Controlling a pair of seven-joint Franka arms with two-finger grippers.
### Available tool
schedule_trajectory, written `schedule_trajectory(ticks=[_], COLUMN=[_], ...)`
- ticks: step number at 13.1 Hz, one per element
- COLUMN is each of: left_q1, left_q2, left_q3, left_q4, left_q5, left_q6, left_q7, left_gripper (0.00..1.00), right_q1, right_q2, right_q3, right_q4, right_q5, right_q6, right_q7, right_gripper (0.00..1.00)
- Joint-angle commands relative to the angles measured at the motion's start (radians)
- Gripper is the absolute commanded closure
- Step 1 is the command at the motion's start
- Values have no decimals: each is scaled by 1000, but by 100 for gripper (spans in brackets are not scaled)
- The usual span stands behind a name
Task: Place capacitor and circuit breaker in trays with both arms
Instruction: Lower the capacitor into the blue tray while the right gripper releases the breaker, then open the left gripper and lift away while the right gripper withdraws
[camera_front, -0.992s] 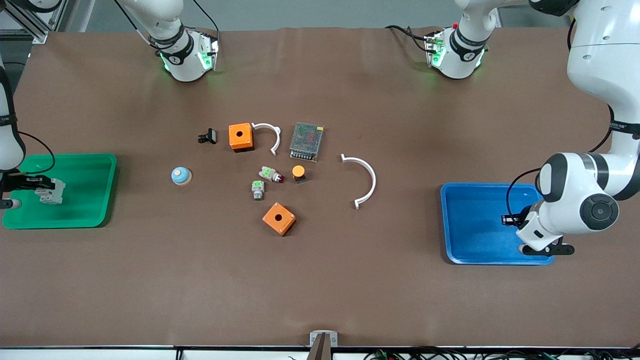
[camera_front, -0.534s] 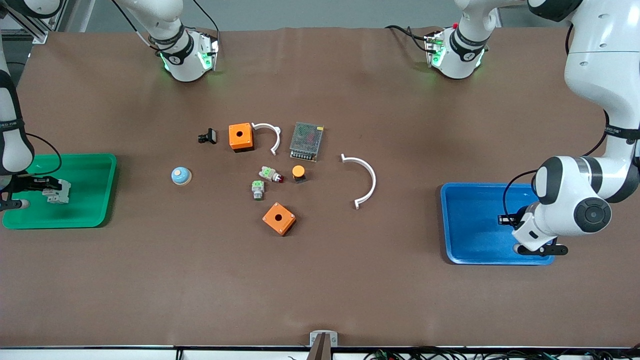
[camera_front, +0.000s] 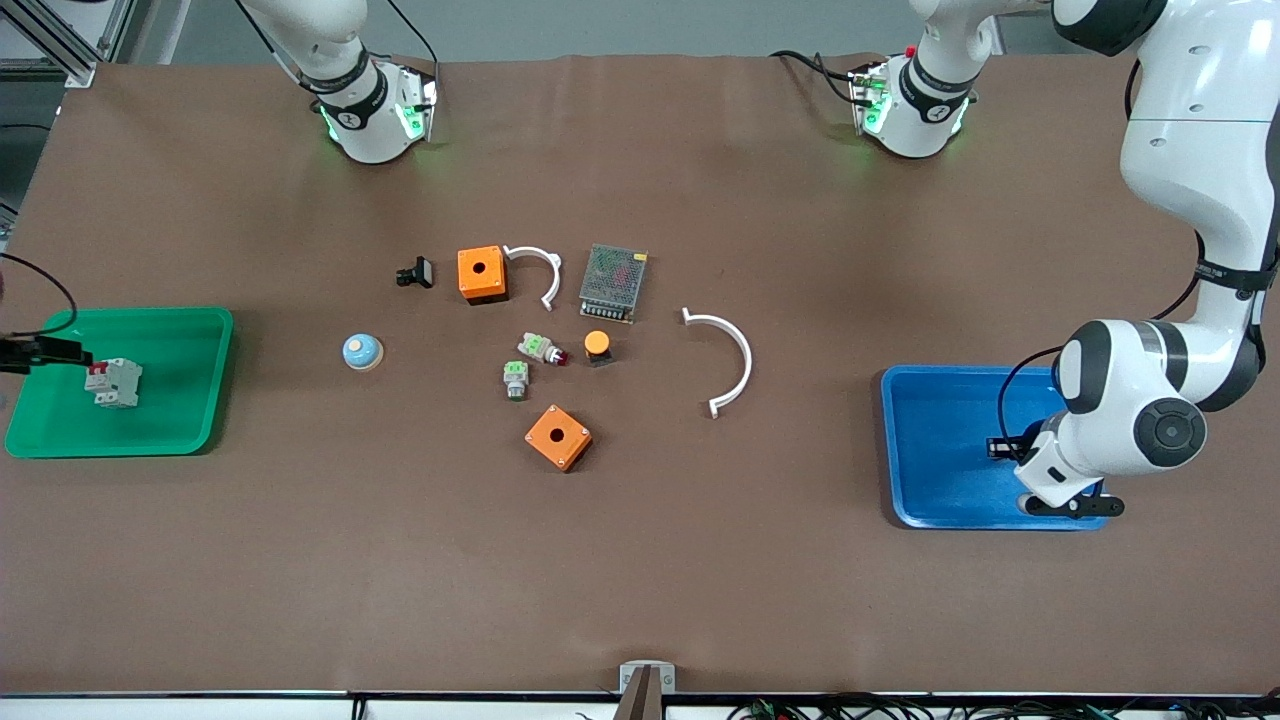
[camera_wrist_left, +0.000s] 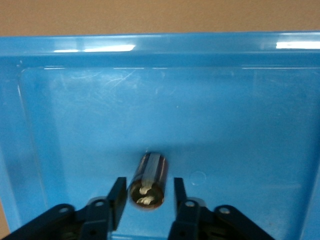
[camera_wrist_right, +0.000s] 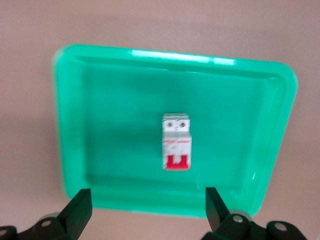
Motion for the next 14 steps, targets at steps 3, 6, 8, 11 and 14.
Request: schedule_trajectory(ticks=[3, 6, 8, 11, 14], left_q1=[-8, -8, -8, -8, 0], left_q2=[-26, -71, -103, -144, -190], left_q3=[-15, -48, -64, -69, -86], left_q4=[15, 58, 60, 112, 144], left_q5=[4, 7, 6, 7, 4], left_q6=[5, -9, -26, -131, -179], left_q7=[13, 5, 5, 5, 7], left_gripper=[0, 0, 0, 0, 0], right_q1=[144, 217, 266, 346, 418], right_q2=[-213, -296, -356, -408, -449], right_q3=[6, 6, 6, 8, 8], right_q4=[-32, -74, -128, -159, -159], right_q5=[-9, 52, 74, 75, 75], right_q6=[-197, -240, -248, -251, -271], right_q7=[193, 261, 323, 435, 541], right_gripper=[0, 0, 0, 0, 0])
